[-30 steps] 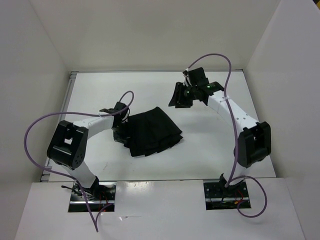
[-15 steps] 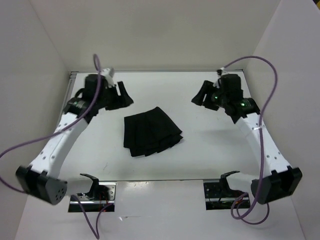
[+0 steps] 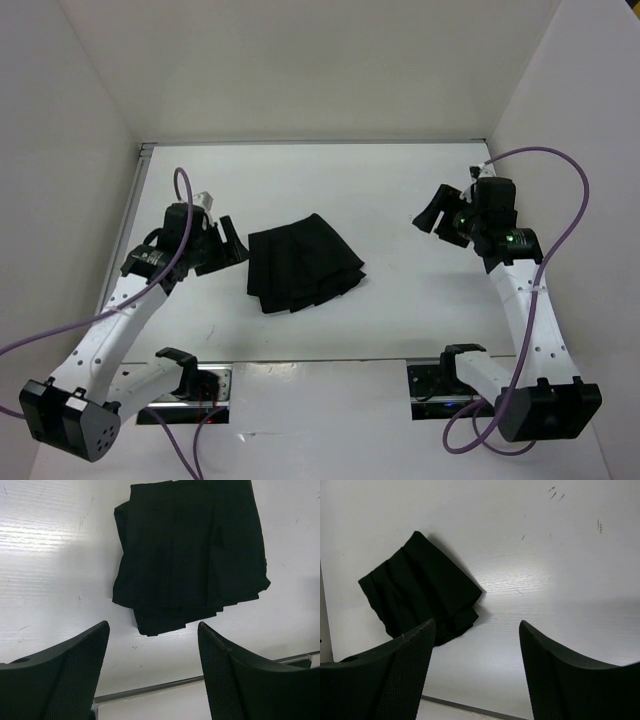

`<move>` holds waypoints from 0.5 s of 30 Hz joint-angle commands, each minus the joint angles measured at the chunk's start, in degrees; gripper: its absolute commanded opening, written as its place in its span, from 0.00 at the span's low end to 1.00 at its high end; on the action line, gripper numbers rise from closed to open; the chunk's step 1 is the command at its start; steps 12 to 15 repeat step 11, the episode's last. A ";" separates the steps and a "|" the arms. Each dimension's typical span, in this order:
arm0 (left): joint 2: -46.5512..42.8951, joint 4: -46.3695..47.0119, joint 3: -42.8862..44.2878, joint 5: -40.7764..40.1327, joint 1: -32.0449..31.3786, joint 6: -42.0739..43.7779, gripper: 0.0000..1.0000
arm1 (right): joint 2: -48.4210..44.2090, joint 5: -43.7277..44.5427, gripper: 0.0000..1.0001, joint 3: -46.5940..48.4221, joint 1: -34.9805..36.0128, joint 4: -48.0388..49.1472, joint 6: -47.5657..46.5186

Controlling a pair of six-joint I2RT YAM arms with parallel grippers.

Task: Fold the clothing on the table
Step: Fold the skirt

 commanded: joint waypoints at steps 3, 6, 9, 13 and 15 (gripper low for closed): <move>-3.58 1.06 0.03 -2.32 0.28 -1.88 0.79 | -0.32 -1.90 0.73 -0.19 -1.08 -0.93 -2.17; -4.11 1.06 0.03 -3.56 0.80 -1.88 0.79 | 1.17 -1.90 0.73 0.34 -1.08 -0.93 -2.17; -4.11 1.06 0.03 -5.14 0.81 -2.93 0.79 | 2.76 -3.91 0.74 0.34 -1.08 -0.40 -2.70; -2.53 1.06 0.03 -5.14 0.81 -2.15 0.86 | 4.60 -6.55 0.76 0.34 -1.08 1.08 -3.39; -2.53 1.06 0.03 -5.14 0.81 -2.15 0.86 | 4.60 -6.55 0.76 0.34 -1.08 1.08 -3.39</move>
